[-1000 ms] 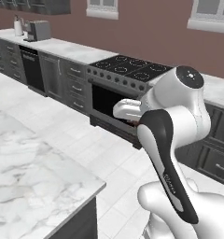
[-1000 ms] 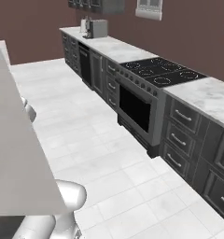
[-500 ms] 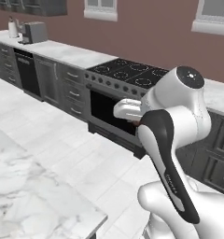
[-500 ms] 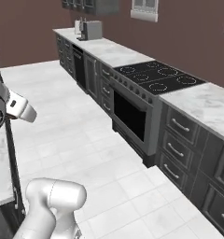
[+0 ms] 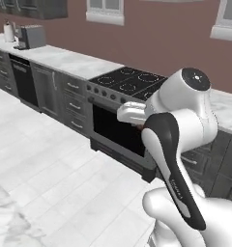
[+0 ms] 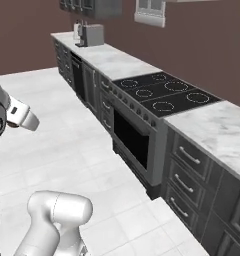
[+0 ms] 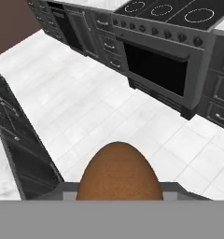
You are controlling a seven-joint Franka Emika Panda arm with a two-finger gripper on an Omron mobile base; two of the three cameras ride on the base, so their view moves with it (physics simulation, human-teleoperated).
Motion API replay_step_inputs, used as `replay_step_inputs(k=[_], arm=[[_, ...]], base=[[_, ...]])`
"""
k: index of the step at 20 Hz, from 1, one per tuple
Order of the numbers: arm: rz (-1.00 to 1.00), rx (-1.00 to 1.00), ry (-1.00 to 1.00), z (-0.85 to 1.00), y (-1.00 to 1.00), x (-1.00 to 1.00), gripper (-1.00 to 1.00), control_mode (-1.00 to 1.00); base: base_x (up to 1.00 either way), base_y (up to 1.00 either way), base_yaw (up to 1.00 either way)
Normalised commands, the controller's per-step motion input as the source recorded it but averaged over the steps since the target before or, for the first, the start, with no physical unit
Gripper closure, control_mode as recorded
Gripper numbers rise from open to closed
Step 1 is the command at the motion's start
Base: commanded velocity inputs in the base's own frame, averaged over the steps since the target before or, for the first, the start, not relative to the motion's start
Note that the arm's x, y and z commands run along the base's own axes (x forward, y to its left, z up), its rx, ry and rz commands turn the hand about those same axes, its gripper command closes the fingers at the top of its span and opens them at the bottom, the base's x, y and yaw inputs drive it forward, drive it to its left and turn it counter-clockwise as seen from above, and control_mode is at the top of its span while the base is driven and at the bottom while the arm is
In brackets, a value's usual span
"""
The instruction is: Pick the egg and butter from the fridge and place them by the bowl for mixing.
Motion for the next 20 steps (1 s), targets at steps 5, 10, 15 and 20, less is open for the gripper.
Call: replay_step_inputs(k=[5, 10, 15, 20], arm=[[0.0, 0.0, 0.0, 0.0, 0.0, 0.0, 1.0, 1.0], [0.0, 0.0, 0.0, 0.0, 0.0, 0.0, 1.0, 1.0], [0.0, 0.0, 0.0, 0.0, 0.0, 0.0, 1.0, 1.0], [0.0, 0.0, 0.0, 0.0, 0.0, 0.0, 1.0, 1.0]], base=[[0.45, -0.03, -0.46], [0.19, 0.0, -0.74], [0.07, 0.01, -0.87], [0.13, 0.01, -0.82]])
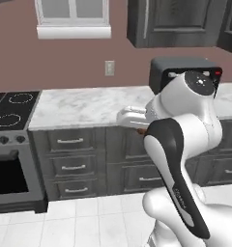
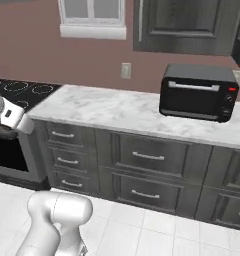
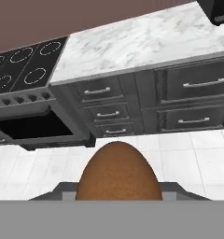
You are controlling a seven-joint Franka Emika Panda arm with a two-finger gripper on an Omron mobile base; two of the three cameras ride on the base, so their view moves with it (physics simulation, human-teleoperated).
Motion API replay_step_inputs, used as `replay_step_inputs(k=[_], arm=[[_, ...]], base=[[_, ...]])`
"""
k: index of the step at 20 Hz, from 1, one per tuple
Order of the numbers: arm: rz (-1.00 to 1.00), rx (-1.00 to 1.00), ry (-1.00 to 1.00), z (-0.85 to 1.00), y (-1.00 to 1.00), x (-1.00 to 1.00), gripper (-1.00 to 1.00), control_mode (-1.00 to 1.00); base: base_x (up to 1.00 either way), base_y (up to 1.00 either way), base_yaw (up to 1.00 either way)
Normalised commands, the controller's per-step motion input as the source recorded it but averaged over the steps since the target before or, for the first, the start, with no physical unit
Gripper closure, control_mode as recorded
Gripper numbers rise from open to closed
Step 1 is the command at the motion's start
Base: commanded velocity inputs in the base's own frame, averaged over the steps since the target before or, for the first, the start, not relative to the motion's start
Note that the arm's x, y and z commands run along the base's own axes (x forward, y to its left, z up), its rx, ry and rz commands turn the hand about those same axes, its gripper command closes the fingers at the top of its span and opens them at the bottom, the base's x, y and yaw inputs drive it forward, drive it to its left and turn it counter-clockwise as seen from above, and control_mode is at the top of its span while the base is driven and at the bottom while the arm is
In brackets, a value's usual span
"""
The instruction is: Pick the egg and butter from the fridge and place them by the bowl for mixing.
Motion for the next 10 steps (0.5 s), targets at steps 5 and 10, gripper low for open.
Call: replay_step_inputs(k=[5, 10], arm=[[0.0, 0.0, 0.0, 0.0, 0.0, 0.0, 1.0, 1.0], [0.0, 0.0, 0.0, 0.0, 0.0, 0.0, 1.0, 1.0]], base=[[0.32, 0.0, -0.64], [0.51, 0.0, -0.45]])
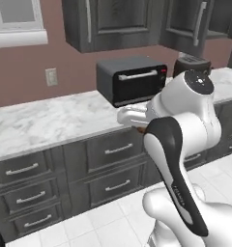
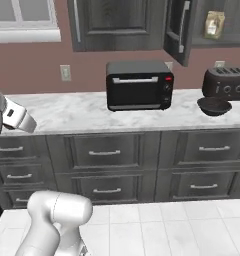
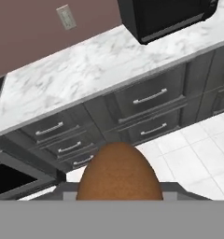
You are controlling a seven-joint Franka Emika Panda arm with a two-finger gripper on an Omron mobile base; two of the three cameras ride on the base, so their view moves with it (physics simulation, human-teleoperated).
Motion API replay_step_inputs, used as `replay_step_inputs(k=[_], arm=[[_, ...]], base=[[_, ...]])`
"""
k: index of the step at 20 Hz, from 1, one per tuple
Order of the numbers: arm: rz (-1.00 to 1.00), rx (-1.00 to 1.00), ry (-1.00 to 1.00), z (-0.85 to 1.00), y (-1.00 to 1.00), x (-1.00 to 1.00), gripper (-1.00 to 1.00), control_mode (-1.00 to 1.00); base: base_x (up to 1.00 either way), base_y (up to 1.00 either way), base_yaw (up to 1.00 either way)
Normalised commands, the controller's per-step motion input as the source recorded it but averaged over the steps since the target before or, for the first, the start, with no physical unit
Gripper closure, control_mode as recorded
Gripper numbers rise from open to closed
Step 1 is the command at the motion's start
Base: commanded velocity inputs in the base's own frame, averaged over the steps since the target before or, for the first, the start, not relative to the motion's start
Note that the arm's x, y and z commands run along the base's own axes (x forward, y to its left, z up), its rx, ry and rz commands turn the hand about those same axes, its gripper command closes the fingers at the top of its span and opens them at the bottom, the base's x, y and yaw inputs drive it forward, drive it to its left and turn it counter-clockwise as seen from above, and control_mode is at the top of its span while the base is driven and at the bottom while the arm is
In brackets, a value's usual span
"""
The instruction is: Pick the egg and butter from the fridge and place them by the bowl for mixing.
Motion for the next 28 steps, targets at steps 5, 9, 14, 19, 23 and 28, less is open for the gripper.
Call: replay_step_inputs(k=[5, 9, 14, 19, 23, 28], arm=[[0.0, 0.0, 0.0, 0.0, 0.0, 0.0, 1.0, 1.0], [0.0, 0.0, 0.0, 0.0, 0.0, 0.0, 1.0, 1.0], [0.0, 0.0, 0.0, 0.0, 0.0, 0.0, 1.0, 1.0], [0.0, 0.0, 0.0, 0.0, 0.0, 0.0, 1.0, 1.0], [0.0, 0.0, 0.0, 0.0, 0.0, 0.0, 1.0, 1.0], [0.0, 0.0, 0.0, 0.0, 0.0, 0.0, 1.0, 1.0]], base=[[0.86, -0.02, -0.1], [0.89, -0.4, 0.03], [0.64, -0.57, 0.0], [0.31, -0.71, 0.0], [0.0, -0.83, 0.0], [0.0, -0.81, 0.0]])
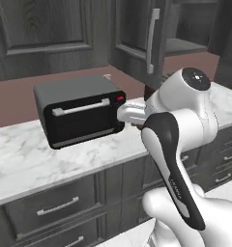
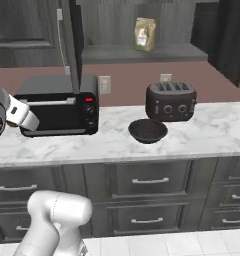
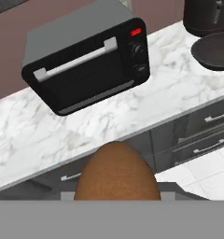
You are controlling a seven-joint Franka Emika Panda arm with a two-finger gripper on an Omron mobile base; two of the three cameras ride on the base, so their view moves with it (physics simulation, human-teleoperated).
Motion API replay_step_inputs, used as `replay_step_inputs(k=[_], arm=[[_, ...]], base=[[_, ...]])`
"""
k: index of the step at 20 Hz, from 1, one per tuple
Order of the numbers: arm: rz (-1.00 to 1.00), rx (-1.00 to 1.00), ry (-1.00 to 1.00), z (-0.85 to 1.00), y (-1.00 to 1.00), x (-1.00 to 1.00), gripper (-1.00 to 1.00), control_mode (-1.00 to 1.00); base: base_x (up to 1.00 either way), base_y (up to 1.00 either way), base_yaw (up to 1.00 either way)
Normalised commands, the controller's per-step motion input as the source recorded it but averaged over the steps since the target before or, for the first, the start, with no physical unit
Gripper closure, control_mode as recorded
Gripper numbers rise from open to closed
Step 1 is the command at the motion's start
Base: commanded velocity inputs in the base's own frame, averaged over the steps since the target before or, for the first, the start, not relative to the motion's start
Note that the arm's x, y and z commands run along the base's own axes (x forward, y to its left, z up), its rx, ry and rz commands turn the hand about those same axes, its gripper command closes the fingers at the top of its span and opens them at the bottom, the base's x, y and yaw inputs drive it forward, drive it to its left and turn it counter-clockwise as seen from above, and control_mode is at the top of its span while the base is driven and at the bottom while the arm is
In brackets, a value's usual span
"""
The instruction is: Pick the egg and butter from the fridge and place them by the bowl for mixing.
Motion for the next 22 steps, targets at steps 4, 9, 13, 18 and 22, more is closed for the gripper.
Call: replay_step_inputs(k=[4, 9, 13, 18, 22], arm=[[0.0, 0.0, 0.0, 0.0, 0.0, 0.0, 1.0, 1.0], [0.0, 0.0, 0.0, 0.0, 0.0, 0.0, 1.0, 1.0], [0.0, 0.0, 0.0, 0.0, 0.0, 0.0, 1.0, 1.0], [0.0, 0.0, 0.0, 0.0, 0.0, 0.0, 1.0, 1.0], [0.0, 0.0, 0.0, 0.0, 0.0, 0.0, 1.0, 1.0]], base=[[-0.04, -0.83, 0.0], [0.0, -0.83, 0.0], [0.13, -0.8, 0.0], [0.28, -0.69, 0.06], [0.42, -0.55, 0.19]])
